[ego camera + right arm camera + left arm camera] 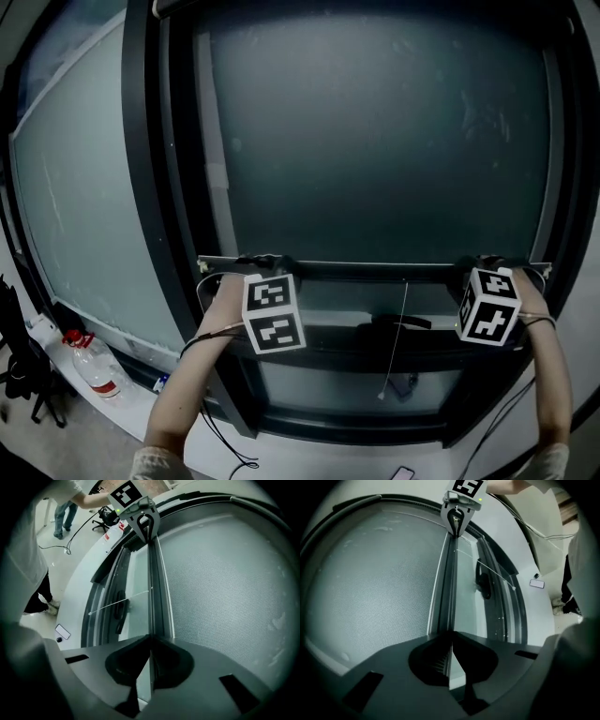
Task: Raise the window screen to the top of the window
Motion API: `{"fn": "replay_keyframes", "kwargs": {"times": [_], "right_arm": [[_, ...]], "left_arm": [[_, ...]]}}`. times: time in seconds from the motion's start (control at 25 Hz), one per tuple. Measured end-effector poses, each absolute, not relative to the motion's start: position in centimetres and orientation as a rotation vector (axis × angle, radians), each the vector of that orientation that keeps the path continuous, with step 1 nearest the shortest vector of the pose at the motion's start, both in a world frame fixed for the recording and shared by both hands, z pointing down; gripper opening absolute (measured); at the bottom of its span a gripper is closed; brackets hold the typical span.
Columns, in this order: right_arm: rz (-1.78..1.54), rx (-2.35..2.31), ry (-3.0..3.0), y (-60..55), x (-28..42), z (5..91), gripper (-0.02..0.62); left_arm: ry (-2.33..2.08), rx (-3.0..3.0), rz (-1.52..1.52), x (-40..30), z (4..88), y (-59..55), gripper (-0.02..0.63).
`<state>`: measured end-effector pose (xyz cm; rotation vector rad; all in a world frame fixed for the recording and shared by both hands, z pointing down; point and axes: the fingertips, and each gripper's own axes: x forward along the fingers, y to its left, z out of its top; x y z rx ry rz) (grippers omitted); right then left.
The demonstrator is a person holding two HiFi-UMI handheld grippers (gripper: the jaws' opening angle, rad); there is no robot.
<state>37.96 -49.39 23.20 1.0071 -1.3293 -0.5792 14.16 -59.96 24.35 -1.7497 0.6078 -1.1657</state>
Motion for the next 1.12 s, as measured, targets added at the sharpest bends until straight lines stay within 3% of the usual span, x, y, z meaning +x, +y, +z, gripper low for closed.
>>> {"fn": "replay_keyframes", "kwargs": {"times": [0.32, 0.72, 1.12], "right_arm": [[-0.723, 1.121, -1.245, -50.3, 38.1, 10.4, 0.018], [-0.793, 1.184, -1.179, -50.4, 37.7, 2.3, 0.018], [-0.942, 1.345, -1.072, -50.3, 37.3, -11.0, 0.018]], "left_arm": [[0.729, -1.643, -1.065, 14.5, 11.6, -61.0, 0.018], [0.821, -1.541, -1.012, 14.4, 3.6, -61.4, 0.018], [0.945, -1.438, -0.930, 14.1, -9.7, -61.3, 0.019]]}}
